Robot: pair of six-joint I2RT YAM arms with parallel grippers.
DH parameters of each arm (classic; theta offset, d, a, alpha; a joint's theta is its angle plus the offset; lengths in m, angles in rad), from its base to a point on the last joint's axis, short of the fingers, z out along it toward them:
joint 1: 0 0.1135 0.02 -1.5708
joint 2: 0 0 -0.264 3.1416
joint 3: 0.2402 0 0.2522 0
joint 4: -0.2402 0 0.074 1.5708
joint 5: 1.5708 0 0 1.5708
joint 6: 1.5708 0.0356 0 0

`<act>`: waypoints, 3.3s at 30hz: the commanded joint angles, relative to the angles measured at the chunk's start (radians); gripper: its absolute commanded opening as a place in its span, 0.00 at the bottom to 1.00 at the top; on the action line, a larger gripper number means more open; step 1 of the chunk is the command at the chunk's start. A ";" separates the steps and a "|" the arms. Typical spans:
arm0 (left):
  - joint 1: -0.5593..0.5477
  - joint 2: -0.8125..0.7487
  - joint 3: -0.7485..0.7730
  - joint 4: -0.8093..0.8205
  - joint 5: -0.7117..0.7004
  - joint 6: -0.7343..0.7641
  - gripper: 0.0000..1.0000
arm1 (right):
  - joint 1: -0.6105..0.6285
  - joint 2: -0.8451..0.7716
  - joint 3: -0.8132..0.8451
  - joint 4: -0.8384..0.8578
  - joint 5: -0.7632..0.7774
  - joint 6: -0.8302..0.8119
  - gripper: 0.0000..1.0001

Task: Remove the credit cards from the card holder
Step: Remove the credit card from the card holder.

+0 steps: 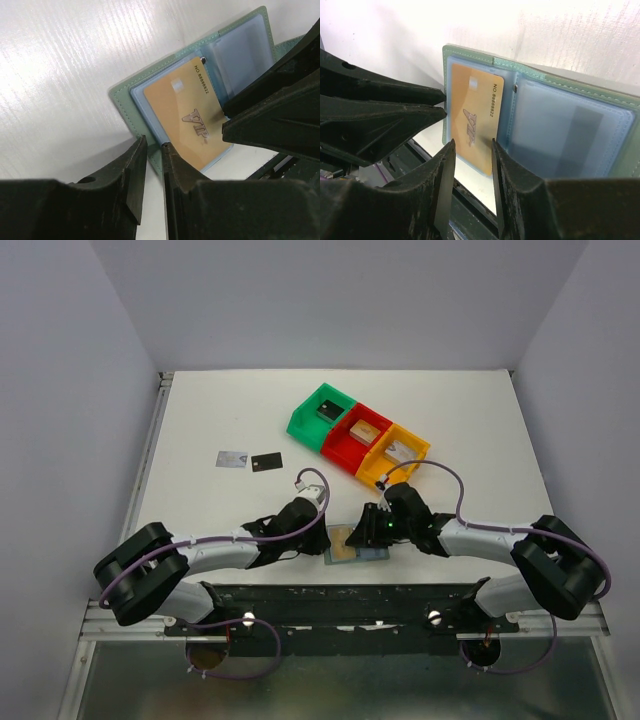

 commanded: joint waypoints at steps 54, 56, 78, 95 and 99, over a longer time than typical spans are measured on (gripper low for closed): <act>0.001 0.065 0.057 0.024 -0.008 0.007 0.18 | -0.002 0.039 -0.043 0.125 -0.024 0.050 0.43; 0.001 0.076 0.058 0.019 -0.009 0.006 0.17 | -0.002 0.041 -0.046 0.141 -0.035 0.057 0.43; 0.001 0.052 0.014 0.005 -0.038 -0.005 0.12 | -0.012 0.123 -0.157 0.489 -0.120 0.197 0.43; 0.001 -0.057 0.015 -0.053 -0.083 0.004 0.26 | -0.029 0.153 -0.134 0.426 -0.094 0.170 0.43; 0.001 -0.028 0.017 -0.067 -0.093 -0.002 0.24 | -0.028 0.145 -0.115 0.380 -0.083 0.154 0.43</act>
